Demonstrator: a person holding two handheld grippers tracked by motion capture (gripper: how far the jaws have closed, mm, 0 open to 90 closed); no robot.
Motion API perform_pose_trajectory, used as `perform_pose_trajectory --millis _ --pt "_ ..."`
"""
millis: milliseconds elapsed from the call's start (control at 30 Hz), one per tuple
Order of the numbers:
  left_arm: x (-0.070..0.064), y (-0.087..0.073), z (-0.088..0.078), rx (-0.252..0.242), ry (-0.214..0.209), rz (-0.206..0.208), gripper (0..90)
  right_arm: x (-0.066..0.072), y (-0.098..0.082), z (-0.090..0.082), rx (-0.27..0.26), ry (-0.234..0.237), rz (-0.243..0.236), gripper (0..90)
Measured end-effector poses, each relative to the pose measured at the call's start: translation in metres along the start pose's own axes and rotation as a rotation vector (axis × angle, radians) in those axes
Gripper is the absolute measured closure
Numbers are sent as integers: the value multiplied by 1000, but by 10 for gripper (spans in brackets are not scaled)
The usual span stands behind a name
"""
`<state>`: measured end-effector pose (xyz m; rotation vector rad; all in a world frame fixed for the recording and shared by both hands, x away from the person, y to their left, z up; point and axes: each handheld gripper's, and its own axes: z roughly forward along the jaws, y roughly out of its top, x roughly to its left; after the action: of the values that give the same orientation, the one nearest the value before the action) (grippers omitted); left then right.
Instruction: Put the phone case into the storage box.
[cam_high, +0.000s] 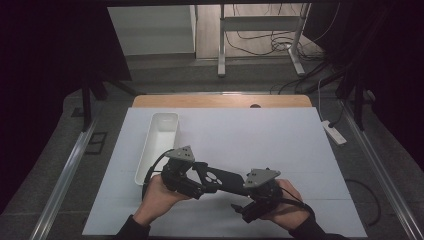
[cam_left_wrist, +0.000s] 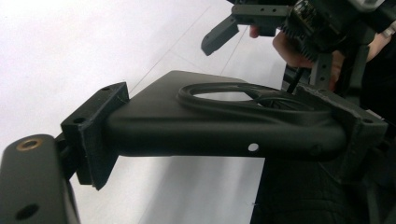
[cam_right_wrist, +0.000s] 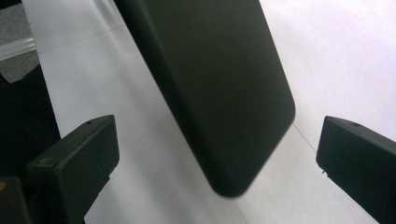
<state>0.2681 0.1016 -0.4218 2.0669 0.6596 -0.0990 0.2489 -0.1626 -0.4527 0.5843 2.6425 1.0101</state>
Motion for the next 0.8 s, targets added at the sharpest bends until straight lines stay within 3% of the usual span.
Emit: perform_pose_trajectory --millis 167,200,800 --pt "-2 1 1 -4 1 -8 144 2 1 2 9 -31 -27 40" --pt "-3 2 1 -5 1 -11 144 4 3 3 2 -58 -37 106" --pt "-3 4 4 -22 -24 -63 142 11 5 5 -30 -174 -101 461"
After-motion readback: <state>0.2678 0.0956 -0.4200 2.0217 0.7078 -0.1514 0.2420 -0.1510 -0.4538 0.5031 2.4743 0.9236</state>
